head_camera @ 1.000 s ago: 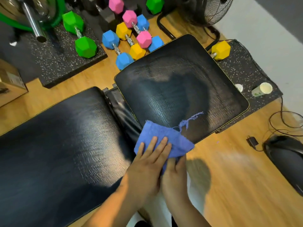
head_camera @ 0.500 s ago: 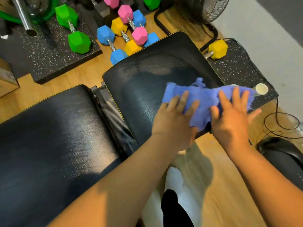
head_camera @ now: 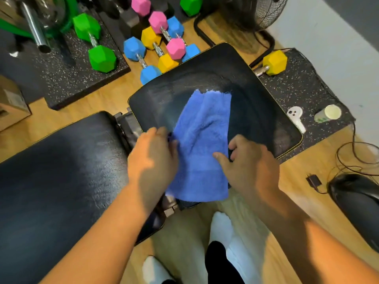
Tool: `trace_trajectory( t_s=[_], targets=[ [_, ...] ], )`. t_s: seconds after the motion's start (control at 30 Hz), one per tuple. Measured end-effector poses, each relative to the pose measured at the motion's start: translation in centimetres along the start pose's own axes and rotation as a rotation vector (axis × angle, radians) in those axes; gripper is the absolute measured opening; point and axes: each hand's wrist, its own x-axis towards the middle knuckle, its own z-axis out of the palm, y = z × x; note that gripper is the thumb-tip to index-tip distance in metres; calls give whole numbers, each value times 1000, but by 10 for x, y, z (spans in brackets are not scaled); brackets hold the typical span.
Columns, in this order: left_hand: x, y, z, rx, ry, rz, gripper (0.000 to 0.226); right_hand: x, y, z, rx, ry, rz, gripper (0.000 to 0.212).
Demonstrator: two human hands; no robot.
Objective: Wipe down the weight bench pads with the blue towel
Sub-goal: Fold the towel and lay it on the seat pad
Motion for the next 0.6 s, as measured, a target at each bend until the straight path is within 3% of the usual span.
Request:
trace_trajectory(
  t_s=[0.1,0.2,0.27,0.37,0.4,0.5,0.6],
  targets=[
    [17,7,13,-225,-72,-95,23,3,-7,9,227,10,-86,16],
    [18,11,17,-323,-126,-154,25,9,-7,4,503,14,-39,13],
    [17,8,10,-343,-130,-118,25,11,-6,-7,671,-32,-23,22],
    [18,-1,-16,-554,-73,-72,20,11,-4,-29,825,-192,-59,46],
    [17,-5,-27,-637,-56,-41,18,11,-3,-35,825,-209,-74,46],
    [9,-13,-68,-753,-188,154,41,14,0,-56,686,-100,-184,39],
    [-2,-14,-90,-446,-170,317,33,12,1,-75,482,8,-300,25]
  ],
)
